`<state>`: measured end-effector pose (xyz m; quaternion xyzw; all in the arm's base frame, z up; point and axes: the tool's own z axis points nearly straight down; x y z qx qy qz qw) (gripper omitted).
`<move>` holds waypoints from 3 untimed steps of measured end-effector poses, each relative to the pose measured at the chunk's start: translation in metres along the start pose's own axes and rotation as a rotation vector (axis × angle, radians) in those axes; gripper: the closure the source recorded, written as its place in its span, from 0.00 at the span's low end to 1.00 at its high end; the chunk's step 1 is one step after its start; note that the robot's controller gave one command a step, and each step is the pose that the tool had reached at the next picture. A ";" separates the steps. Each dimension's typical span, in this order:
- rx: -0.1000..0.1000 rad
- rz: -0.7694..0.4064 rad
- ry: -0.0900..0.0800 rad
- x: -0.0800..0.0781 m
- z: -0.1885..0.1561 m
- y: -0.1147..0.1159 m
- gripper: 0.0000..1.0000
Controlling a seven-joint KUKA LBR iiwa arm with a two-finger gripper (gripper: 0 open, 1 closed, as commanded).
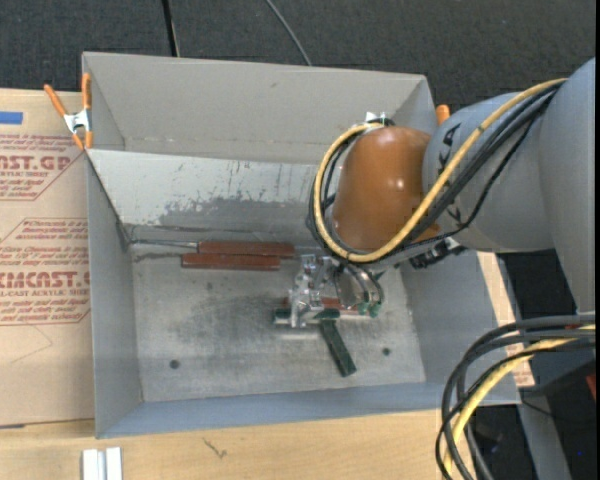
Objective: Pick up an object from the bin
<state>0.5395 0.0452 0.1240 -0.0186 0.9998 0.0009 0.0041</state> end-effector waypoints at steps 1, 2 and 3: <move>0.004 0.144 -0.001 0.002 0.039 0.008 1.00; 0.004 0.136 -0.001 0.002 0.037 0.007 1.00; 0.003 0.084 0.014 0.008 -0.006 0.009 1.00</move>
Offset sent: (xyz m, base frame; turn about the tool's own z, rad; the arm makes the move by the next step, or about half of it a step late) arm -0.0065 0.0152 -0.0224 -0.1055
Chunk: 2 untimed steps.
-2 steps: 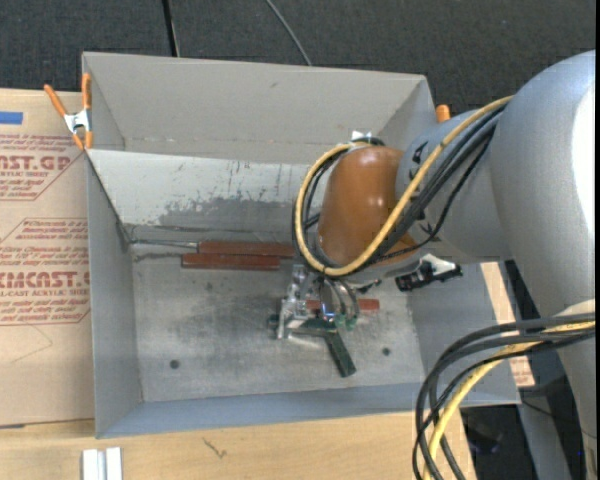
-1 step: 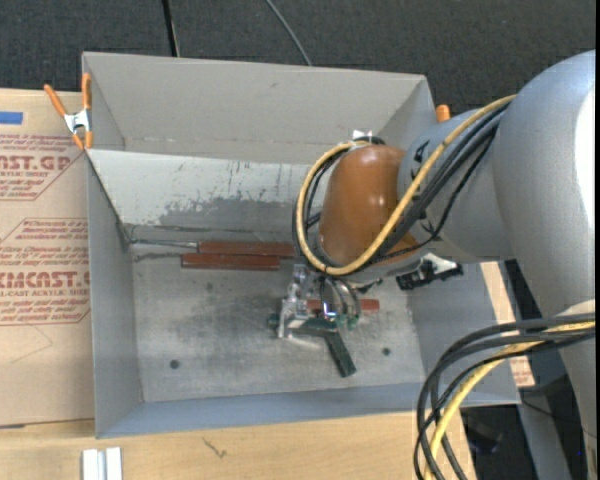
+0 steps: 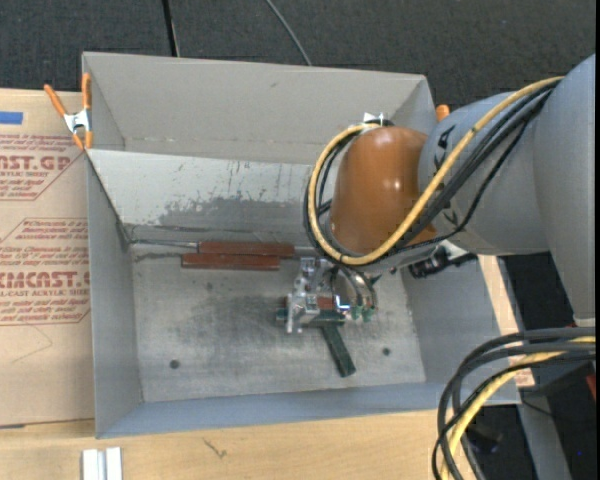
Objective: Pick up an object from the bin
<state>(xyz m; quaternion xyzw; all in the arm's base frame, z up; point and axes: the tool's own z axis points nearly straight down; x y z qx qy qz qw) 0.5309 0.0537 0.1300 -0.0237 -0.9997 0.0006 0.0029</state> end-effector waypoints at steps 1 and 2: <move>-0.002 -0.072 -0.009 0.004 -0.154 -0.013 1.00; -0.002 -0.072 -0.009 0.004 -0.154 -0.013 1.00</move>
Offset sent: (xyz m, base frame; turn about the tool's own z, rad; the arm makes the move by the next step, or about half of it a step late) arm 0.0000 0.0000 0.0000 0.0000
